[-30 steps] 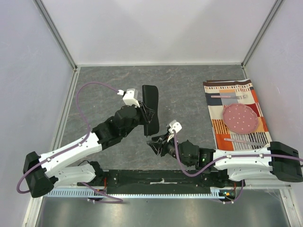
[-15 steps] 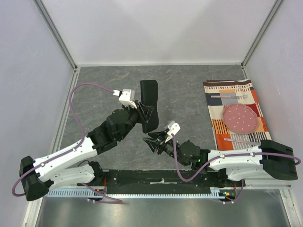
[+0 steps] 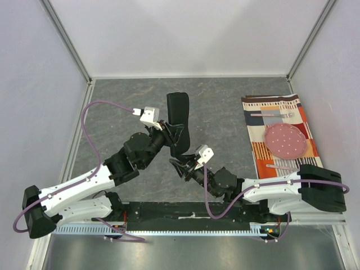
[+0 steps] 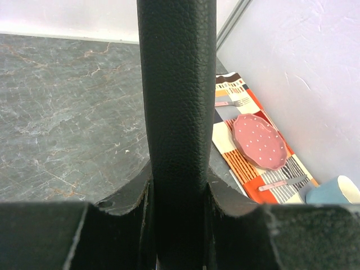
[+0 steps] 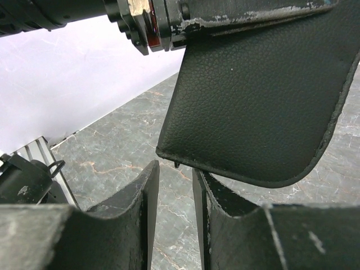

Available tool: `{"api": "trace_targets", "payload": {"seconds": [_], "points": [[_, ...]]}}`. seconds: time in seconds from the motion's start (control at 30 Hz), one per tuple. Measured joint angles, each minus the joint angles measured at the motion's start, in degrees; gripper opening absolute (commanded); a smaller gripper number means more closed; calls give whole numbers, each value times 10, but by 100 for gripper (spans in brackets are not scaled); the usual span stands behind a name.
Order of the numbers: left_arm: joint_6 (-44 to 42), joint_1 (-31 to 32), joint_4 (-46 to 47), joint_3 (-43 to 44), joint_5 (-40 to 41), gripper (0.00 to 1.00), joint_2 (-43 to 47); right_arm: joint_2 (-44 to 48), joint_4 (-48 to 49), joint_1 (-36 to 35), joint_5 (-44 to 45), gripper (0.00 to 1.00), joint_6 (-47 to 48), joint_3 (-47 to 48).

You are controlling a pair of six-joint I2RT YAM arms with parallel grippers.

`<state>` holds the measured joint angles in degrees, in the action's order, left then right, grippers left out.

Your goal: Sort the hair-cutting tools

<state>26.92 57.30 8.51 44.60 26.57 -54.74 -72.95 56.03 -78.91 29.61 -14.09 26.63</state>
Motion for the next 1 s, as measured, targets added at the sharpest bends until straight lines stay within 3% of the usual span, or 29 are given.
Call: {"api": "trace_targets", "payload": {"seconds": [0.67,0.77,0.87,0.9,1.0], "points": [[-26,20,49,-20,25,2,0,4,1,0,3,23,23,0],[-34,24,64,-28,31,2,0,9,-8,0,2,19,23,0],[-43,28,83,-41,35,2,2,10,-18,0,3,8,23,0],[-45,30,87,-46,36,2,4,10,-21,0,3,0,23,0],[-52,36,97,-57,43,2,11,10,-28,0,4,0,22,0]]}}
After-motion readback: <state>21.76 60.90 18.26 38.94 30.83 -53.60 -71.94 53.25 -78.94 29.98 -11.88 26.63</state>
